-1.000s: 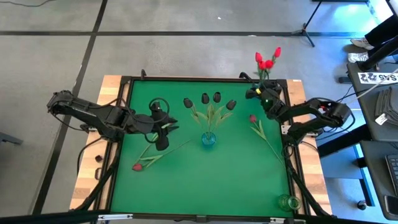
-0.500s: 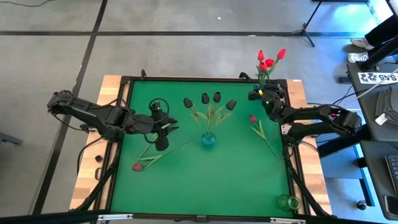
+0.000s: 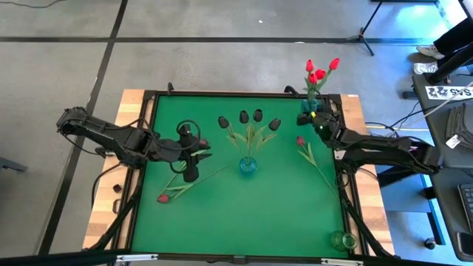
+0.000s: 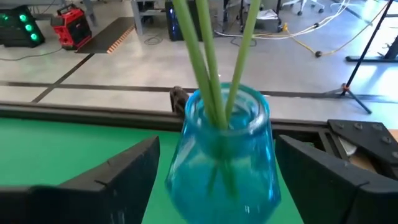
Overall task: Sort flowers into vase by color
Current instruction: Put the pink tulip into the green vase
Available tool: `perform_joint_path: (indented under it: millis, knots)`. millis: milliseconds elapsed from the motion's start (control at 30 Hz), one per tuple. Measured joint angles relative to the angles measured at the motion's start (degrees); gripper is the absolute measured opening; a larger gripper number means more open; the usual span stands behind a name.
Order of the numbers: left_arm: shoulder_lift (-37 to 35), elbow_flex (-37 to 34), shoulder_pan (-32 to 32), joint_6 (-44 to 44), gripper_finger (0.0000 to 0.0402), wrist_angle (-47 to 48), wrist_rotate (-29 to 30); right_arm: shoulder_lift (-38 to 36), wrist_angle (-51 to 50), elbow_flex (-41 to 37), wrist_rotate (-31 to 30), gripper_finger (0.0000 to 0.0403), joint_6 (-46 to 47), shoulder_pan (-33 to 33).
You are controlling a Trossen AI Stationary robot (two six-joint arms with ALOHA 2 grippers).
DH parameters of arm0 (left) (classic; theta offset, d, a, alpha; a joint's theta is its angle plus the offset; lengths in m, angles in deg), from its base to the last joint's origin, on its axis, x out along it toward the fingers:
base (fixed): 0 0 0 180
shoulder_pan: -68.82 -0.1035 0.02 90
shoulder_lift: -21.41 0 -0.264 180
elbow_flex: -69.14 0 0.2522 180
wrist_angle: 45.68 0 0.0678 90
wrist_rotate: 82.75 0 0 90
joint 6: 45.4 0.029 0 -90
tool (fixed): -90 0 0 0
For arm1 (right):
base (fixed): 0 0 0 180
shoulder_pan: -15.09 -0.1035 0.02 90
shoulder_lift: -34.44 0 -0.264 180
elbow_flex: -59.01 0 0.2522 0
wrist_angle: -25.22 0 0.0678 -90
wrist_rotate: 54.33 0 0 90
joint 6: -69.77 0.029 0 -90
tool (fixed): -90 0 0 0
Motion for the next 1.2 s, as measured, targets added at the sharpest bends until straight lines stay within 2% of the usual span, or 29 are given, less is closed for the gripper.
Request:
perform_joint_path:
  millis: [233, 400, 567, 700, 833, 967, 1033, 1133, 1200]
  knots:
    - [0.00, 0.00, 0.00, 0.02, 0.0105, 0.07, 0.02, -9.91, -9.68, -0.01, -4.58, 0.0319, 3.71, -8.71]
    - [0.00, 0.00, 0.00, 0.02, 0.0105, 0.04, 0.01, -15.85, -17.97, 0.01, -3.03, 0.0319, 9.71, -15.92]
    - [0.00, 0.00, 0.00, -1.23, 0.0105, 0.02, 0.00, -16.97, -33.25, 4.27, 1.35, 0.0313, 18.33, -23.58]
    - [0.10, 0.00, 0.48, -3.53, 0.0105, -0.09, -0.24, -15.68, -44.57, 10.20, 7.38, 0.0284, 23.28, -29.35]
    - [0.91, 0.00, 1.90, -7.51, 0.0105, -0.68, -0.35, -13.16, -53.77, 14.54, 18.82, 0.0249, 28.47, -32.69]
    - [2.76, 0.00, 4.16, -10.17, 0.0105, -1.95, 0.26, -8.16, -56.83, 14.79, 27.38, 0.0217, 33.35, -34.35]
    - [3.89, 0.00, 5.40, -10.66, 0.0105, -2.47, 0.35, -4.69, -55.70, 14.74, 27.85, 0.0203, 34.07, -34.18]
    - [5.19, 0.00, 7.12, -10.71, 0.0105, -3.89, 0.37, 0.74, -56.29, 14.70, 23.59, 0.0181, 34.17, -33.14]
    - [5.63, 0.00, 8.23, -10.71, 0.0105, -4.38, 0.40, 3.87, -56.89, 14.70, 23.96, 0.0168, 34.04, -30.76]
